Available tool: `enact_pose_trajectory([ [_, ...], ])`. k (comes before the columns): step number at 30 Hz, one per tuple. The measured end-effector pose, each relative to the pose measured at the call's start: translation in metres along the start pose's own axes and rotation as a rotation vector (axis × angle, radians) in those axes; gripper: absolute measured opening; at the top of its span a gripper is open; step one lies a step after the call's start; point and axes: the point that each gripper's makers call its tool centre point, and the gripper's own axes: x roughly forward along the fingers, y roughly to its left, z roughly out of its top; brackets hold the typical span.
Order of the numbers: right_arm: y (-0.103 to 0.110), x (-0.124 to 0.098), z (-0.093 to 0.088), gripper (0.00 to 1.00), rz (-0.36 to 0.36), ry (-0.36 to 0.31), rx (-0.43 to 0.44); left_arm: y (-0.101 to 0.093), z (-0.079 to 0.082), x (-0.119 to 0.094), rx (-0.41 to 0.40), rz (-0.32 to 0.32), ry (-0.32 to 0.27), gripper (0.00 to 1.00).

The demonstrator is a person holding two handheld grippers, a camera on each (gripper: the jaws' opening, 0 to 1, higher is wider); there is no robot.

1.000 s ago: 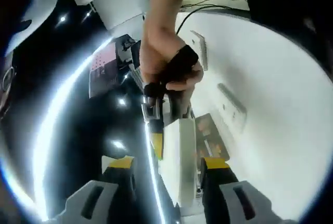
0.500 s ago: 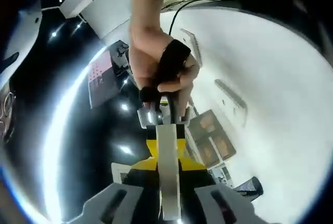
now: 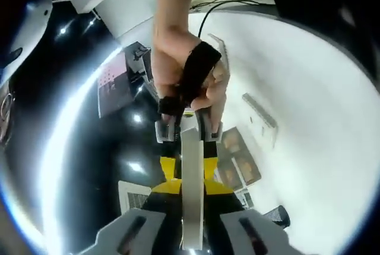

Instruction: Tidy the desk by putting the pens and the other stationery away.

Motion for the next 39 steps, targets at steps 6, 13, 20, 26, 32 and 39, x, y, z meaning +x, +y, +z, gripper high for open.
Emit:
enact_pose_trajectory([
  [6,0.001,-0.009,0.007,0.49,-0.03,-0.018,-0.101,0.001,-0.007,0.003,-0.122,-0.003,0.008,0.11],
  [13,0.015,-0.037,0.031,0.57,-0.022,-0.06,-0.222,0.009,-0.024,0.007,-0.232,0.008,0.024,0.11],
  [20,0.021,-0.066,0.036,0.59,-0.12,-0.016,-0.507,-0.01,-0.018,0.003,-0.299,0.014,0.036,0.11],
  [26,0.025,-0.087,0.037,0.59,-0.17,-0.009,-0.608,-0.005,-0.015,0.008,-0.341,0.024,0.02,0.11],
  [32,0.024,-0.115,0.049,0.55,-0.27,-0.007,-0.741,0.068,-0.051,0.04,-0.376,0.021,0.021,0.11],
  [39,0.025,-0.149,0.059,0.55,-0.357,-0.01,-0.827,0.089,-0.054,0.068,-0.389,-0.014,-0.008,0.11],
])
